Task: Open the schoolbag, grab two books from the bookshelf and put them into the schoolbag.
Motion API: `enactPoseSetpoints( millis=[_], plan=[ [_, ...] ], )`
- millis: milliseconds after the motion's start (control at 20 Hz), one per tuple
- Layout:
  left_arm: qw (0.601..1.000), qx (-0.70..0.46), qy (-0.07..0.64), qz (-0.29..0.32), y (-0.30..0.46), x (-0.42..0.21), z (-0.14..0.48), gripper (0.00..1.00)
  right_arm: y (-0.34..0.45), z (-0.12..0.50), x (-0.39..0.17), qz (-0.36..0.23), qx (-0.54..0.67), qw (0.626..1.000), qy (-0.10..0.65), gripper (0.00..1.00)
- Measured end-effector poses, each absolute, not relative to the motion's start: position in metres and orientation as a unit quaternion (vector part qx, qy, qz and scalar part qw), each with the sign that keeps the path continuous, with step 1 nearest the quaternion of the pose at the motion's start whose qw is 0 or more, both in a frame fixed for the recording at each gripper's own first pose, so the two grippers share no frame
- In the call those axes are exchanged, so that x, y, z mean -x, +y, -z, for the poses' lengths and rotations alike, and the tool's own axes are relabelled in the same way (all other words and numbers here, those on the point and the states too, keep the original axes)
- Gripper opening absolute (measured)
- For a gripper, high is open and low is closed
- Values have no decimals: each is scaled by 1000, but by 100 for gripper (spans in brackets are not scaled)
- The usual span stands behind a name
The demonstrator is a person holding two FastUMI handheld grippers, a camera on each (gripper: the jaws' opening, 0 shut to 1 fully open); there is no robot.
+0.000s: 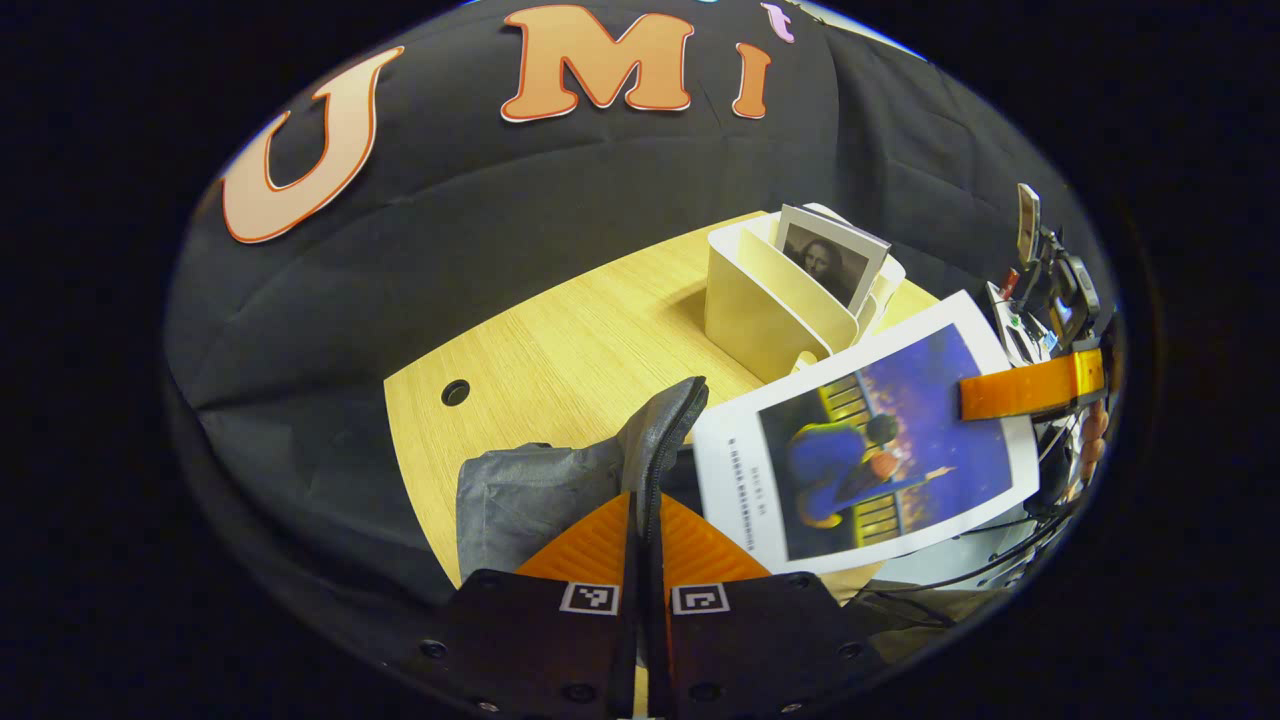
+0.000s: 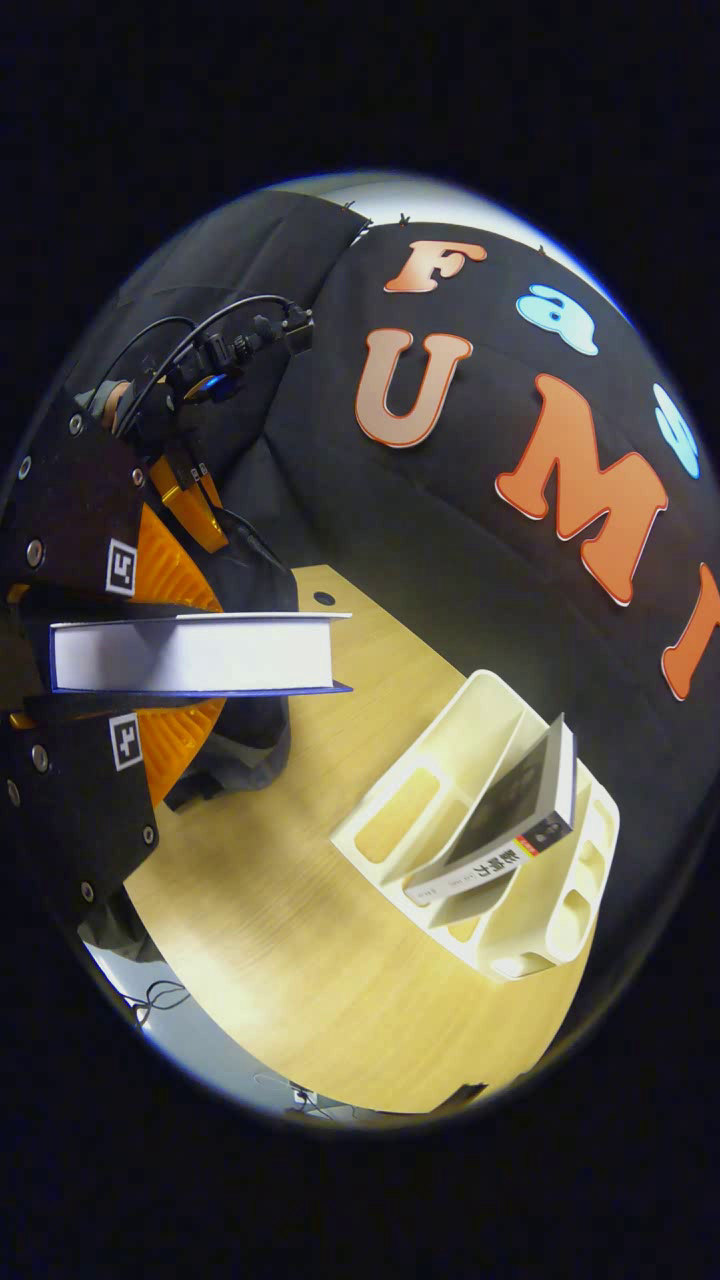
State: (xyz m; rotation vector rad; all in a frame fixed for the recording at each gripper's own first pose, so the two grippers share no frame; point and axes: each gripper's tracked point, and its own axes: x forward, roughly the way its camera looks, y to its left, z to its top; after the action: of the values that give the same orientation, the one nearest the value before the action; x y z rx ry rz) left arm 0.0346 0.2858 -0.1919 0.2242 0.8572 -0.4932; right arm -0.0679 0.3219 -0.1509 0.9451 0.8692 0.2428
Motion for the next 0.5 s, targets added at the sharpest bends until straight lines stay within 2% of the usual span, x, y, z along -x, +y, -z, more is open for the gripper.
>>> enactPoseSetpoints(
  millis=[200,500],
  plan=[
    [876,-103,410,233,282,-32,190,5,357,184,72,-122,-469,770,416,28],
    [875,-98,409,240,273,-29,192,5,390,223,67,-119,-482,770,401,28]
  ],
)
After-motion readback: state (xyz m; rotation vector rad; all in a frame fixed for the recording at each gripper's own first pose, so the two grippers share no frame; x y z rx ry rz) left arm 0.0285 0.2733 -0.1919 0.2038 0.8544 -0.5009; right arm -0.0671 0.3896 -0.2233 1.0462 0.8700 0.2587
